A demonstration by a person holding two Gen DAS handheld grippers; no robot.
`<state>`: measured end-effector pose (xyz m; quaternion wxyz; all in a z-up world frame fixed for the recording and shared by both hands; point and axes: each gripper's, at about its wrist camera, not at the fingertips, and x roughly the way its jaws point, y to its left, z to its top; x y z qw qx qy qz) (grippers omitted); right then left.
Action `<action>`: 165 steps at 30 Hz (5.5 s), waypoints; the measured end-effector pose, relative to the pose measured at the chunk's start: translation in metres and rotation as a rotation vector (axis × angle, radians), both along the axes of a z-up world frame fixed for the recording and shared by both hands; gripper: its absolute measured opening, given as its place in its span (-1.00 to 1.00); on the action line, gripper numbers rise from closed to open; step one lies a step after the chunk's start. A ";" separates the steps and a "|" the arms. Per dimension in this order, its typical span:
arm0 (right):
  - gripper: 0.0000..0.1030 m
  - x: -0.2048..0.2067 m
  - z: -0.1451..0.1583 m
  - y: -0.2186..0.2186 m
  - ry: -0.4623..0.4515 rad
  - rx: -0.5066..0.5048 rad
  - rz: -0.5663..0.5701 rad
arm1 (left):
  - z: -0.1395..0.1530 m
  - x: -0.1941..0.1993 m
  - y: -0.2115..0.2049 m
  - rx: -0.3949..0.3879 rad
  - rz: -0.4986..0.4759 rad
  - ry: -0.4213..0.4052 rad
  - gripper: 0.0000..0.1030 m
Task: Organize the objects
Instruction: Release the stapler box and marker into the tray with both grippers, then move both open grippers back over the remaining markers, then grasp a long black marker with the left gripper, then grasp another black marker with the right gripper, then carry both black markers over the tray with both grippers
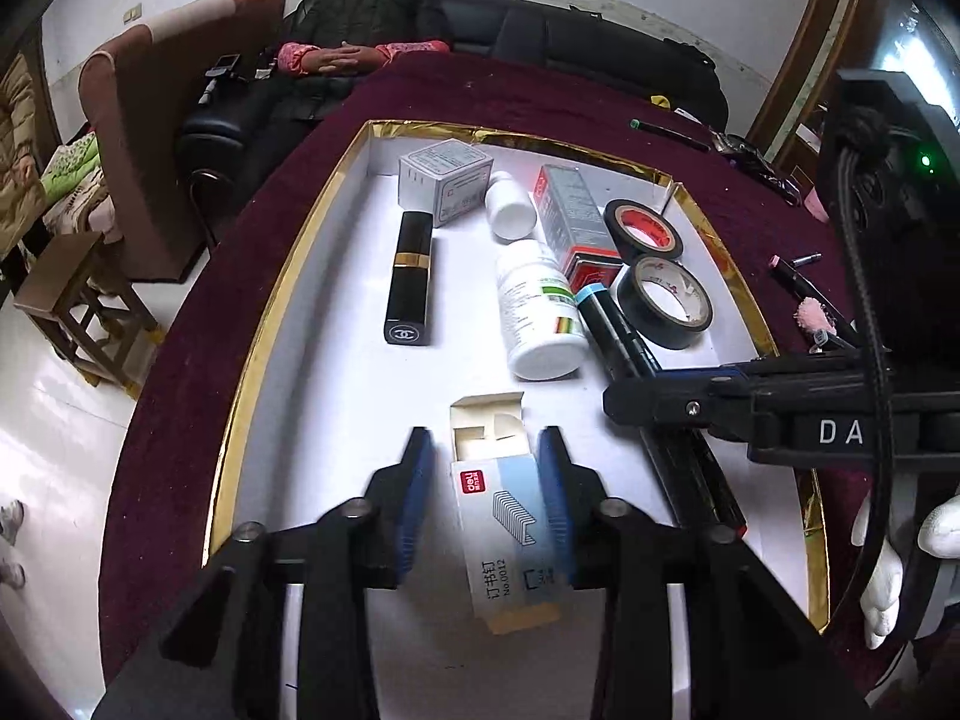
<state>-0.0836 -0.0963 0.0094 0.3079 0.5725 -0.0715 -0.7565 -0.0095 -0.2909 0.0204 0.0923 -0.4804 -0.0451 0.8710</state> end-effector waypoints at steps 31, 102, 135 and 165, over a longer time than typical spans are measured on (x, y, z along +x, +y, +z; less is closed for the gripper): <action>1.00 0.152 0.126 0.169 0.615 0.072 -0.488 | 0.059 0.054 0.096 0.482 -0.225 0.125 0.97; 0.97 0.247 0.071 0.421 0.467 -0.150 -0.792 | -0.006 0.000 0.314 -0.196 -0.086 -0.027 0.96; -0.04 0.066 0.018 0.224 0.216 0.242 -0.098 | -0.020 0.013 0.265 -0.189 -0.351 -0.022 0.38; -0.75 0.106 0.034 0.258 0.241 0.139 -0.285 | -0.008 0.025 0.247 -0.023 -0.317 0.027 -0.78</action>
